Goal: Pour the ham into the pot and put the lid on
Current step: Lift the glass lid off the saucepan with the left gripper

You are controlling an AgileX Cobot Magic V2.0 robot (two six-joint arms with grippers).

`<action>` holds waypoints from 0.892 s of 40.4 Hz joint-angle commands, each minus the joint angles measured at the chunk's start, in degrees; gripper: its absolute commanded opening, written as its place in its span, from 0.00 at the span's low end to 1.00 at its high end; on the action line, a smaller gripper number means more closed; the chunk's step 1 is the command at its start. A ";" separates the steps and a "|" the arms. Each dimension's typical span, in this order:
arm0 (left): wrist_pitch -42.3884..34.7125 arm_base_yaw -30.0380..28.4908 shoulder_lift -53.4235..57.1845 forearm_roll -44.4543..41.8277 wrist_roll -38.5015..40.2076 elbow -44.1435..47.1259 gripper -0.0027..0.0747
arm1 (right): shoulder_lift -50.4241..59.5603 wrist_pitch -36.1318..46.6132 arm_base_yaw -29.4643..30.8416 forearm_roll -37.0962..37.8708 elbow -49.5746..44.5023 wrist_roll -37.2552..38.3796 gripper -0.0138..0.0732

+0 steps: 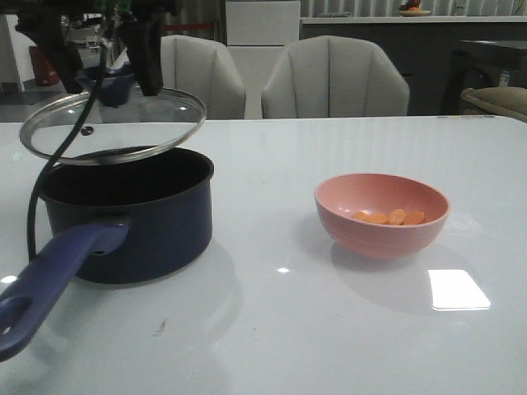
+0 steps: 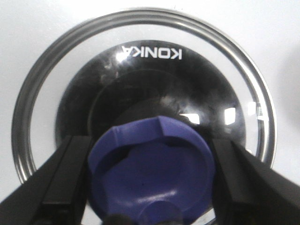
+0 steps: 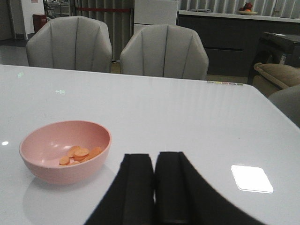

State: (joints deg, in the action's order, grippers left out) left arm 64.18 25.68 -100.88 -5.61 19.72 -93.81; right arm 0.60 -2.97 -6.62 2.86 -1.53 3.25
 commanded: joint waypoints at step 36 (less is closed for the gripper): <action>-21.34 -32.18 6.69 8.53 -16.68 27.27 0.45 | 1.14 4.46 0.43 0.39 0.29 -0.10 0.34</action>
State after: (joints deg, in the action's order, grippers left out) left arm 46.59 -6.55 -94.09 1.03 3.79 -65.67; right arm 0.60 -2.97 -6.62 2.86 -1.53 3.25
